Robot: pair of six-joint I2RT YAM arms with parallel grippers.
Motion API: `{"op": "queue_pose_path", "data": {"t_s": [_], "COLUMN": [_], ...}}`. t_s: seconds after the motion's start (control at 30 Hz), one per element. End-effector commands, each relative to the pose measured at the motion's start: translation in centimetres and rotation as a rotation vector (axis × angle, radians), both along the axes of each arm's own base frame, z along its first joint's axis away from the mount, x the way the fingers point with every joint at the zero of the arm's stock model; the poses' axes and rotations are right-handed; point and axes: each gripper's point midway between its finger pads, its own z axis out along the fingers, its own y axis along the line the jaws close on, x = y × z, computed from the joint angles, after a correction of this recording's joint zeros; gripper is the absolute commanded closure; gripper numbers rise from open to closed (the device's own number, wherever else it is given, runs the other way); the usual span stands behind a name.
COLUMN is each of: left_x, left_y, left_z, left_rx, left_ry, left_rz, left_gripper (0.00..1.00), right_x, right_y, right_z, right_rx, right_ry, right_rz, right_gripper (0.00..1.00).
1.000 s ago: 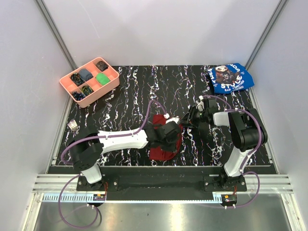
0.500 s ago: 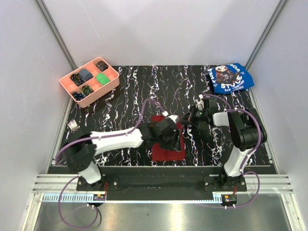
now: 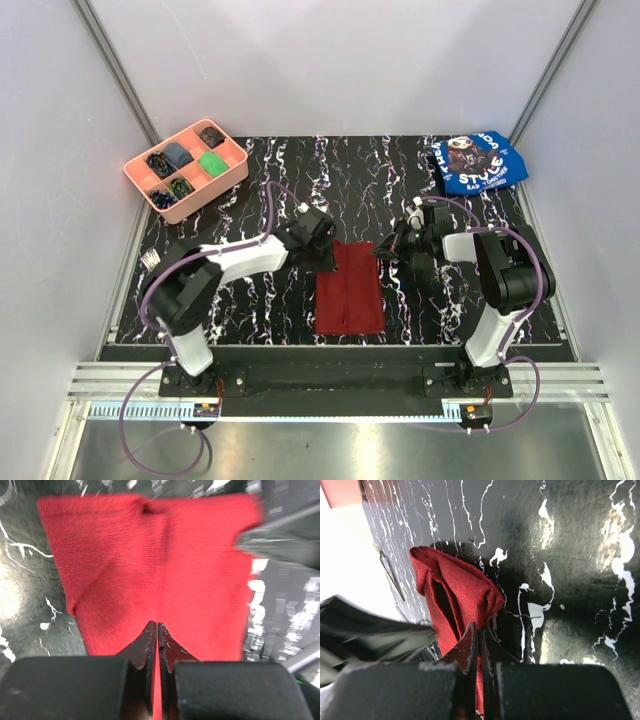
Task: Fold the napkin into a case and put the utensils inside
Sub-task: Pick up the 2/3-rectangle-folded napkin at the center of the board, then fold the 2/3-rectangle-folded napkin at the center of the board.
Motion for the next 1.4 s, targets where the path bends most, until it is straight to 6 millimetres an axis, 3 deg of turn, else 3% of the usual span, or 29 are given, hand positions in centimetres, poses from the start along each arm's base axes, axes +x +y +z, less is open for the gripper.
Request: {"op": "queue_pose_path", "data": {"t_s": [0.0, 0.07, 0.27, 0.43, 0.63, 0.7, 0.9, 1.03, 1.2, 1.37], "left_x": [1.5, 1.3, 1.2, 0.8, 1.0, 1.1, 0.7, 0.4, 0.6, 0.6], "left_y": [-1.6, -1.4, -1.3, -1.4, -2.1, -2.3, -2.0, -1.4, 0.3, 1.5], "left_z": [-0.3, -1.6, -2.8, -4.0, -4.4, -4.3, -3.7, -0.2, 2.5, 0.8], "left_rx": [-0.031, -0.011, -0.009, -0.008, -0.028, -0.031, -0.034, -0.069, -0.066, -0.037], "left_ry": [-0.038, -0.016, -0.008, 0.014, 0.017, 0.008, -0.004, -0.045, -0.077, -0.056], "left_rz": [-0.007, 0.002, 0.004, 0.000, -0.011, -0.017, -0.038, -0.051, -0.022, -0.012], "left_gripper": [0.96, 0.97, 0.98, 0.99, 0.99, 0.99, 0.99, 0.96, 0.93, 0.94], "right_x": [1.1, 1.0, 0.7, 0.6, 0.6, 0.4, 0.5, 0.4, 0.3, 0.4], "right_y": [0.6, 0.9, 1.8, 2.8, 6.1, 7.4, 7.7, 7.3, 6.5, 6.6], "right_z": [3.0, 3.4, 3.9, 4.0, 5.3, 5.9, 4.7, 4.2, 4.4, 4.8], "right_rx": [0.002, -0.002, -0.017, -0.018, 0.070, 0.100, 0.104, 0.056, 0.019, 0.023], "right_ry": [-0.093, -0.103, -0.077, 0.010, 0.075, 0.085, 0.120, 0.086, 0.084, 0.106], "right_rz": [0.020, 0.027, 0.023, -0.085, -0.158, -0.176, -0.265, -0.242, -0.281, -0.308], "right_gripper": [1.00, 1.00, 1.00, 1.00, 1.00, 1.00, 1.00, 1.00, 1.00, 1.00]}}
